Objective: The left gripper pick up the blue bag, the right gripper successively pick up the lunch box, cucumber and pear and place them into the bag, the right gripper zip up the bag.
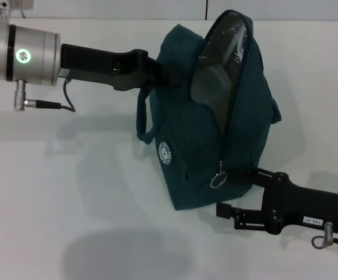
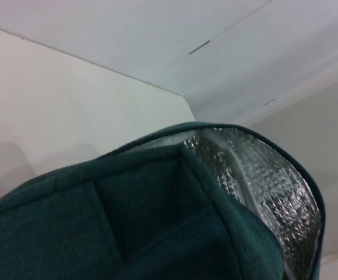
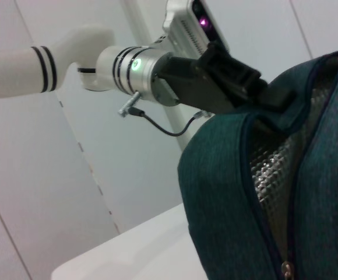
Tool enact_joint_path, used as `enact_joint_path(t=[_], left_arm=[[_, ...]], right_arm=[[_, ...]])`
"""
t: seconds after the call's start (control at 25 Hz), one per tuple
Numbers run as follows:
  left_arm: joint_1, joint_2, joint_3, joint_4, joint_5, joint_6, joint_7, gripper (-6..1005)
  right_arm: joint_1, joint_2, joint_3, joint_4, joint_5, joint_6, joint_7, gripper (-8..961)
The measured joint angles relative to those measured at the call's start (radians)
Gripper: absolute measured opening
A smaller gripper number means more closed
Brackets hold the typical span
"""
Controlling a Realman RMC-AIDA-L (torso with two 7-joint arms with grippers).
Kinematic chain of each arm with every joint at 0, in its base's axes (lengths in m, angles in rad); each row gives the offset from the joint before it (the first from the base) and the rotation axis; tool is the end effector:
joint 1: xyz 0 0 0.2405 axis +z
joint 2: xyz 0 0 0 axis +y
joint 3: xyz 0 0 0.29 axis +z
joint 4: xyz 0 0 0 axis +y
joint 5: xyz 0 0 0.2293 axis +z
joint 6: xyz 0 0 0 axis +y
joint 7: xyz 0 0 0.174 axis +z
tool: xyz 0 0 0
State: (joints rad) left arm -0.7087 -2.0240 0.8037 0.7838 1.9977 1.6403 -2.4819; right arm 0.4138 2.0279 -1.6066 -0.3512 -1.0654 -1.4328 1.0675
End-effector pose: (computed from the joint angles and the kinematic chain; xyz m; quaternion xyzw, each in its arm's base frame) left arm -0.2040 0.4165 -0.0144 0.8084 0.5477 0.2131 0.0332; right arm 0.2824 0.2987 -0.1203 -0.9185 0.2123 0.3274 0.0643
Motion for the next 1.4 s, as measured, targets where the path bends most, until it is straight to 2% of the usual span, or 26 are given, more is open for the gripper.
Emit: enact_joint_path(t=[0.68, 0.88, 1.08, 1.4], left_arm=[[0.011, 0.001, 0.0, 0.0, 0.0, -0.001, 0.0, 41], [0.011, -0.001, 0.0, 0.0, 0.0, 0.0, 0.0, 41], [0.01, -0.001, 0.0, 0.0, -0.001, 0.0, 0.001, 41], [0.011, 0.001, 0.0, 0.0, -0.001, 0.001, 0.006, 41]], right_arm=[[-0.02, 0.0, -0.013, -0.05, 0.055, 0.049, -0.017, 870], [-0.004, 0.0, -0.081, -0.072, 0.076, 0.105, -0.008, 870], [0.031, 0.0, -0.214, -0.082, 0.146, 0.158, -0.004, 870], [0.027, 0.0, -0.224, -0.088, 0.151, 0.149, -0.01, 869]])
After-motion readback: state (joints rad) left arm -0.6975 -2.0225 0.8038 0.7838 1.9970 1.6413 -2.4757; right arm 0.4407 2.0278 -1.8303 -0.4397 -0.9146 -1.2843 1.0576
